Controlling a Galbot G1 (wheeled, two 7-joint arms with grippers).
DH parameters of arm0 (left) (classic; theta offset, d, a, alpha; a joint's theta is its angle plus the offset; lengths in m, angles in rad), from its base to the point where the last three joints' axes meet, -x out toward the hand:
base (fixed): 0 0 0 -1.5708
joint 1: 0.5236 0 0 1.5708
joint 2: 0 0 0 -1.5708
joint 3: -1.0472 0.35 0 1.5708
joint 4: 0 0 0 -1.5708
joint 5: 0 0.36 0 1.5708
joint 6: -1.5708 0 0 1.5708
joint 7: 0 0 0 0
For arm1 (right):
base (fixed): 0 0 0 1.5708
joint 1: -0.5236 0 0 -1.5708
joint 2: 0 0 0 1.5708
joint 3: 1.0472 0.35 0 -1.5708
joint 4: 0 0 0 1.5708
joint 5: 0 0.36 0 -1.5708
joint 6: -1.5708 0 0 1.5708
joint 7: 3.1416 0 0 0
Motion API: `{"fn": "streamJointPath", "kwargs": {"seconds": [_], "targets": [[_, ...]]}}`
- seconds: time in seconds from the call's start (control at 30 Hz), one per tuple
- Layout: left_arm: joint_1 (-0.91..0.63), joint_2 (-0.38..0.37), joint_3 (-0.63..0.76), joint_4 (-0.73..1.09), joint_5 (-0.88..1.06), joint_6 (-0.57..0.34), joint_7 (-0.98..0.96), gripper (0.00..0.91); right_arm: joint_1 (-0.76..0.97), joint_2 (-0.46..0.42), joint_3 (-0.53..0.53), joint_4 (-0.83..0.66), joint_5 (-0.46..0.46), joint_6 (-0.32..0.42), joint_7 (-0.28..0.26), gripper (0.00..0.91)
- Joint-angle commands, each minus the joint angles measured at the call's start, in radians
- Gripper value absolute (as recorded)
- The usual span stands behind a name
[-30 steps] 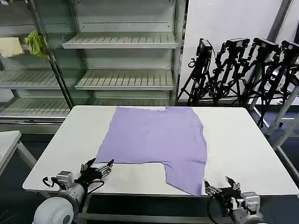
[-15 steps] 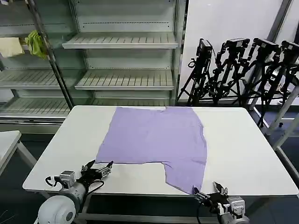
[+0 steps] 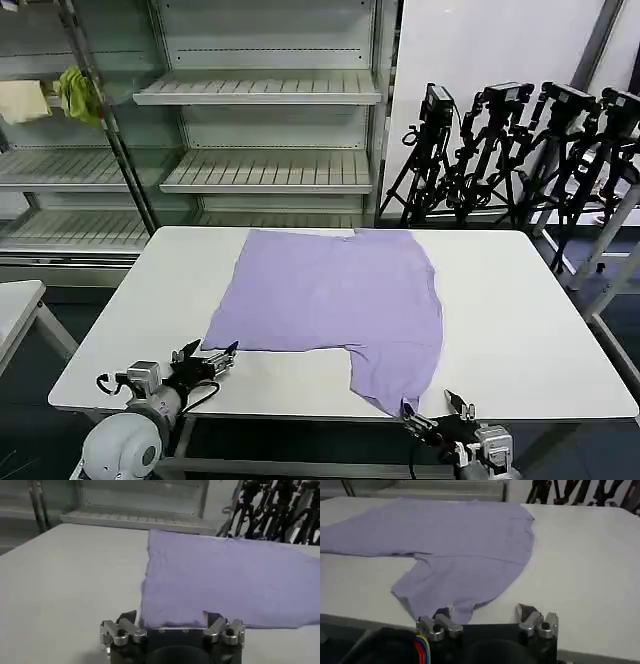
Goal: Fold and organize the clothes.
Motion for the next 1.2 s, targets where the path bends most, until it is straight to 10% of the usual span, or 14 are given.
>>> {"fn": "streamJointPath", "kwargs": {"seconds": [0.03, 0.63, 0.8, 1.2], "targets": [[-0.004, -0.002, -0.002, -0.022, 0.002, 0.001, 0.001, 0.907, -0.005, 0.003, 0.009, 0.012, -0.005, -0.002, -0.001, 0.907], [-0.034, -0.016, 0.010, 0.042, 0.023, 0.000, 0.010, 0.907, 0.006, 0.022, 0.007, 0.035, -0.008, -0.003, 0.001, 0.907], [-0.025, -0.021, 0.013, 0.039, 0.039, 0.000, 0.015, 0.272, 0.004, 0.021, 0.000, 0.020, -0.018, -0.003, -0.010, 0.796], [-0.010, -0.028, 0.009, 0.033, 0.052, 0.000, 0.020, 0.010, -0.015, 0.018, 0.011, 0.007, -0.038, 0.000, -0.027, 0.171]]}}
